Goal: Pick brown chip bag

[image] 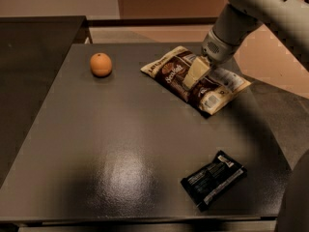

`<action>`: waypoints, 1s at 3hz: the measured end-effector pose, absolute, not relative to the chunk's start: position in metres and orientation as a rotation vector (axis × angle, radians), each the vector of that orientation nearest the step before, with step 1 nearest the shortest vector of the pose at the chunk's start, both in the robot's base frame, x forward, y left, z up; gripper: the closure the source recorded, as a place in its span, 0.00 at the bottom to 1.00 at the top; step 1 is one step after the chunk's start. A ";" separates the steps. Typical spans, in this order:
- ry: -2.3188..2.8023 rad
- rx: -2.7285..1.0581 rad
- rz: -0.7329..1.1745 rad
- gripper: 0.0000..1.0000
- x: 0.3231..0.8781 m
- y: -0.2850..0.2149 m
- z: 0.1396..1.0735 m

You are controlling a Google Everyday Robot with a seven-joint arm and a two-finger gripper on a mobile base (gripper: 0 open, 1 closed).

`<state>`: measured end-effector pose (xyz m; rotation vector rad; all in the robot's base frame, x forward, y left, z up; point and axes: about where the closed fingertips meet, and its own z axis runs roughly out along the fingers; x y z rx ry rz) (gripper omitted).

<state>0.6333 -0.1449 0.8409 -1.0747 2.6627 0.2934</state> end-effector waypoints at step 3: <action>2.574 -1.185 0.256 0.99 0.614 -0.123 0.871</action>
Offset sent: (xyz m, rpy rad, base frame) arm -0.0208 0.0140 0.0299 -0.0314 -0.0545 0.0753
